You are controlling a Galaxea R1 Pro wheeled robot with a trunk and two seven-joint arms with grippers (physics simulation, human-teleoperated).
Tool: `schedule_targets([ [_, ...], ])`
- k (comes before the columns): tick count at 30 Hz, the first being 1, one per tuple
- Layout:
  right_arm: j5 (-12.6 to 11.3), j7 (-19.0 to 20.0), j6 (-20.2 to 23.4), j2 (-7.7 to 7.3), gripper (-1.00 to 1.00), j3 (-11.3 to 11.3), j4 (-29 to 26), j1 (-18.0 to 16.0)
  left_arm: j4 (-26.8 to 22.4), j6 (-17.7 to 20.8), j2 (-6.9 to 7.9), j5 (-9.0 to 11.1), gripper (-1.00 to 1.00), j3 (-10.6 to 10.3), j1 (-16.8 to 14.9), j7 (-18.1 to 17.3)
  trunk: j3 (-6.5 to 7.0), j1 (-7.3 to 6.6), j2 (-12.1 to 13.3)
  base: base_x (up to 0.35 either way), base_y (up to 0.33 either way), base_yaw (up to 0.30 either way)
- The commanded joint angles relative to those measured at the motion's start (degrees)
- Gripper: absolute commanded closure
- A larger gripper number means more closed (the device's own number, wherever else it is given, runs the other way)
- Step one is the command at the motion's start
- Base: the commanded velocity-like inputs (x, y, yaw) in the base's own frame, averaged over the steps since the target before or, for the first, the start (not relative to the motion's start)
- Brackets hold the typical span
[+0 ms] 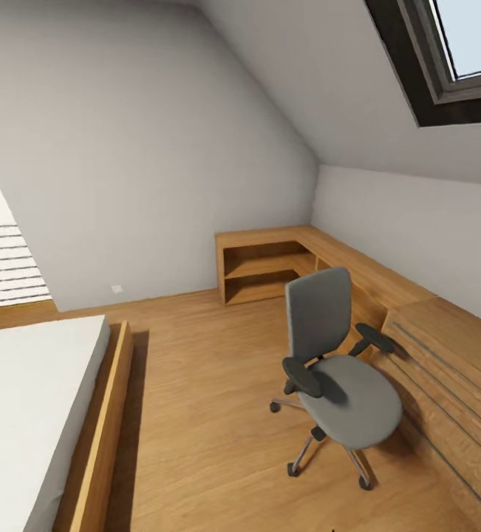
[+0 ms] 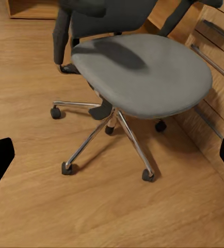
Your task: In the bedroom, organize the workspace by keeping the computer under the desk, ensuring the monitor is on the desk, placing the keyboard on the desk next to the monitor, placing the mouse on the desk next to the keyboard, moving the folder from the swivel chair onto the desk next to the mouse, stacking the notebook on top of the folder with the pen on top of the notebook, and positioning the swivel chair next to the desk.
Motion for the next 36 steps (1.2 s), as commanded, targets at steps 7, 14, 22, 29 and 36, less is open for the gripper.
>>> schedule_targets([
  [7, -1.51, -0.16, -0.24, -0.26, -1.0, 0.31, -0.03, -0.05, -0.12, -0.06, -0.01, -0.04, -1.0, 0.21, 0.02, -0.14, -0.28, 0.07, -0.11, 0.326, 0.0, 0.281],
  [14, -2.65, -0.14, -0.25, -0.34, -1.0, 0.28, -0.05, -0.05, -0.12, -0.06, -0.01, -0.04, -1.0, 0.15, 0.02, -0.22, -0.45, 0.07, -0.11, 0.327, 0.0, 0.258],
  [22, -2.68, -0.14, -0.25, -0.36, -1.0, 0.28, -0.05, -0.05, -0.12, -0.06, -0.05, -0.04, -1.0, 0.14, 0.02, -0.27, -0.52, 0.07, -0.11, 0.327, 0.0, 0.111],
  [29, -2.68, -0.14, -0.25, -0.42, -1.0, 0.31, -0.05, -0.05, -0.12, -0.06, -0.1, -0.04, -1.0, 0.14, 0.02, -0.28, -0.52, 0.07, -0.11, 0.327, 0.0, 0.009],
  [36, -2.68, -0.14, -0.25, -0.37, -1.0, 0.29, -0.05, -0.04, -0.12, -0.06, -0.1, -0.04, -1.0, 0.13, 0.02, -0.35, -0.52, 0.07, -0.11, 0.326, 0.011, 0.215],
])
